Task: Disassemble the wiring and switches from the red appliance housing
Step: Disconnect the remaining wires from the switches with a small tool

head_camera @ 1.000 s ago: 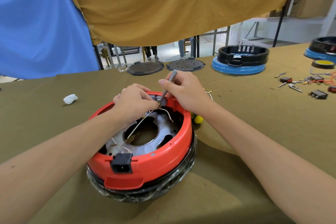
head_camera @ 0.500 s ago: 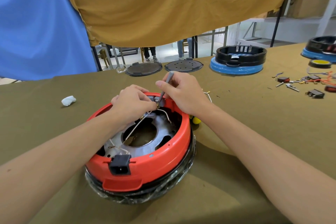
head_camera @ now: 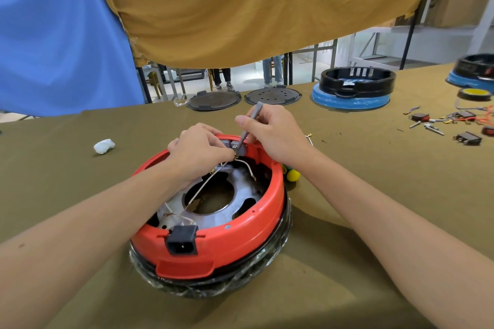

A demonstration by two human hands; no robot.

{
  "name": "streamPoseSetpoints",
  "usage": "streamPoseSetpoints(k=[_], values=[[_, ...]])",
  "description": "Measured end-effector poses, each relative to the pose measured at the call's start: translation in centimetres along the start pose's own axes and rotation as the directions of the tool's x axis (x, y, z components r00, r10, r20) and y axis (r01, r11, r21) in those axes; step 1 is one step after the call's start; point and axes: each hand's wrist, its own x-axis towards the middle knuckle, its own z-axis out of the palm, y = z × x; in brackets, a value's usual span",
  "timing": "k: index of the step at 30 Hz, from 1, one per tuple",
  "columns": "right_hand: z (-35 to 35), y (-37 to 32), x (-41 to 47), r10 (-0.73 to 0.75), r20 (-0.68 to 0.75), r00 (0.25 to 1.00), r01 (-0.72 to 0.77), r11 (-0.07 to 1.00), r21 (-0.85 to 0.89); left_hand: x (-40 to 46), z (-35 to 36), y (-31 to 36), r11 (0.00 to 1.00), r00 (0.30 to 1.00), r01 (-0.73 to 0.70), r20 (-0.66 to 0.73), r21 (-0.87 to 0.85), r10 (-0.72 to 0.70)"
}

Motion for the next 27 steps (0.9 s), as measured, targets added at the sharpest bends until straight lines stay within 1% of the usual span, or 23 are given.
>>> streamPoseSetpoints(k=[4, 9, 16, 19, 24, 27], values=[[0.1, -0.02, -0.07, 0.006, -0.013, 1.0, -0.006, 1.0, 0.002, 0.06, 0.0, -0.06, 1.0, 1.0, 0.003, 0.005, 0.005, -0.003], [0.16, -0.11, -0.55, -0.063, -0.051, 0.997, 0.061, 0.997, -0.037, 0.06, 0.0, -0.07, 1.0, 1.0, 0.007, 0.002, -0.006, -0.007], [-0.01, -0.56, -0.61, -0.146, 0.006, 0.989, 0.145, 0.978, -0.151, 0.04, -0.05, 0.04, 1.0, 1.0, -0.002, 0.002, -0.002, 0.002], [-0.06, -0.54, -0.61, -0.163, 0.011, 0.987, 0.163, 0.973, -0.163, 0.04, -0.05, 0.02, 1.0, 1.0, 0.0, 0.004, 0.001, 0.0], [0.02, -0.49, -0.43, -0.144, 0.026, 0.989, 0.146, 0.977, -0.156, 0.08, -0.04, 0.03, 1.0, 1.0, 0.008, 0.0, 0.011, -0.008], [0.03, -0.32, -0.23, -0.089, 0.025, 0.996, 0.091, 0.992, -0.09, 0.22, 0.01, -0.14, 1.0, 1.0, 0.006, -0.003, 0.0, -0.006]])
